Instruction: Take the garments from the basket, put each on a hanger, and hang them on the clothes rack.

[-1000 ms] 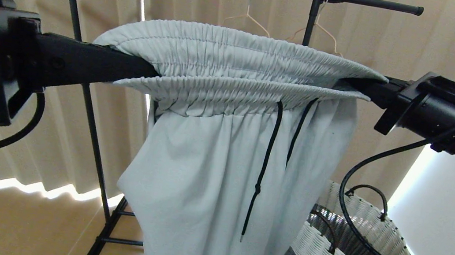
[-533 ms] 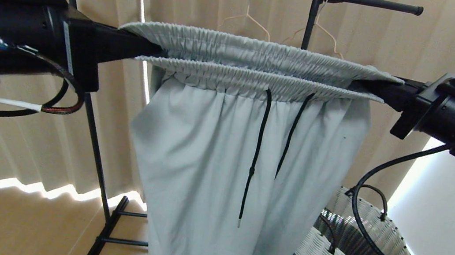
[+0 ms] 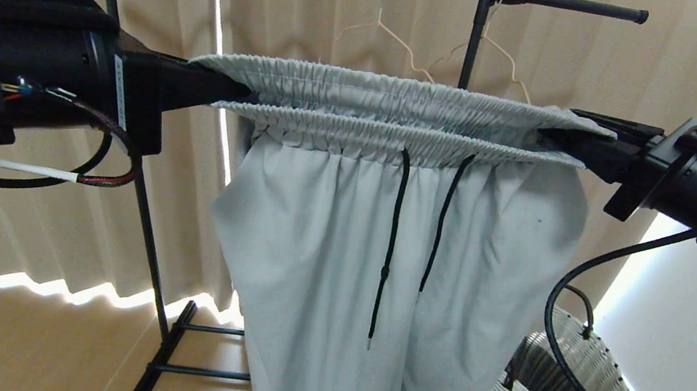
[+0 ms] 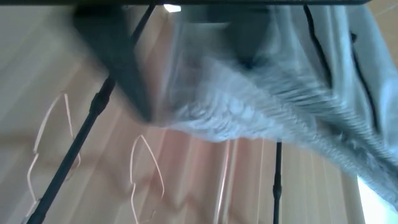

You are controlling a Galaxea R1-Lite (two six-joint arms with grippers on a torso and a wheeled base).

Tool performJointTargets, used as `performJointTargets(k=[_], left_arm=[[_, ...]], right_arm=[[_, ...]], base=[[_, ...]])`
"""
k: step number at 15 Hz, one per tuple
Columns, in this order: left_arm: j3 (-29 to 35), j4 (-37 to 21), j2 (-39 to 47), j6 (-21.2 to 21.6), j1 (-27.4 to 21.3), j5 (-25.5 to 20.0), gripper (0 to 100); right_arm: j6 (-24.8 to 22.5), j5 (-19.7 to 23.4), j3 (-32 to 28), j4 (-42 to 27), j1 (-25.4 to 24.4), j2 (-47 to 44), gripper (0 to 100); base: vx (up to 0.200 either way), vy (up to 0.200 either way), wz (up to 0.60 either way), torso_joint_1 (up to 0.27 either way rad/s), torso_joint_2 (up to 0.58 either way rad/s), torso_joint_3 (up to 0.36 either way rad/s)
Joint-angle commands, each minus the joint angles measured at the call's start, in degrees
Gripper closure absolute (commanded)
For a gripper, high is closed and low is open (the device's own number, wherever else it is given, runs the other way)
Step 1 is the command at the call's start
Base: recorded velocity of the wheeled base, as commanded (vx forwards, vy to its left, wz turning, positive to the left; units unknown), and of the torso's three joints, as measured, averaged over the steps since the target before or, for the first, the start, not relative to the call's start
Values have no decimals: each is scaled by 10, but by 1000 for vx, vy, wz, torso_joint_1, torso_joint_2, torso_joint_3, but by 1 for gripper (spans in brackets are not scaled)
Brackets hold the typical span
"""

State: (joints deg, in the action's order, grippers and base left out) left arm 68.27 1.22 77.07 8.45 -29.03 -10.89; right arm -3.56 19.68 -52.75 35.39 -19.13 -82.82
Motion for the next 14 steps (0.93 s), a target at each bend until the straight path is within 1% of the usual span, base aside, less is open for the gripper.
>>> performJointTargets(k=[1, 3, 4, 5, 7, 10, 13, 14], left_arm=[[-2, -1, 0, 2, 3, 3, 100], [-15, 0, 2, 24, 27, 29, 100], [-19, 0, 3, 32, 33, 32, 100], [-33, 0, 2, 47, 54, 33, 100], [-45, 3, 2, 62, 79, 36, 100], [-75, 35, 2, 64, 97, 38, 100], [-102, 45, -5, 65, 107, 43, 100], [-123, 45, -25, 65, 129, 44, 100]], right_arm=[[0, 1, 19, 1, 0, 10, 0], [-11, 5, 77, 3, -4, 35, 0], [-17, 7, 90, 3, -5, 41, 0], [-27, 14, 112, 3, -13, 55, 0], [-27, 26, 127, 2, -14, 71, 0], [-26, 41, 146, 2, -14, 91, 0], [-28, 34, 167, 3, -11, 105, 0], [-33, 22, 192, -1, 9, 127, 0]], base=[[0, 0, 0, 0, 0, 0], [0, 0, 0, 0, 0, 0], [0, 0, 0, 0, 0, 0], [0, 0, 0, 0, 0, 0], [0, 0, 0, 0, 0, 0], [0, 0, 0, 0, 0, 0], [0, 0, 0, 0, 0, 0], [0, 0, 0, 0, 0, 0]])
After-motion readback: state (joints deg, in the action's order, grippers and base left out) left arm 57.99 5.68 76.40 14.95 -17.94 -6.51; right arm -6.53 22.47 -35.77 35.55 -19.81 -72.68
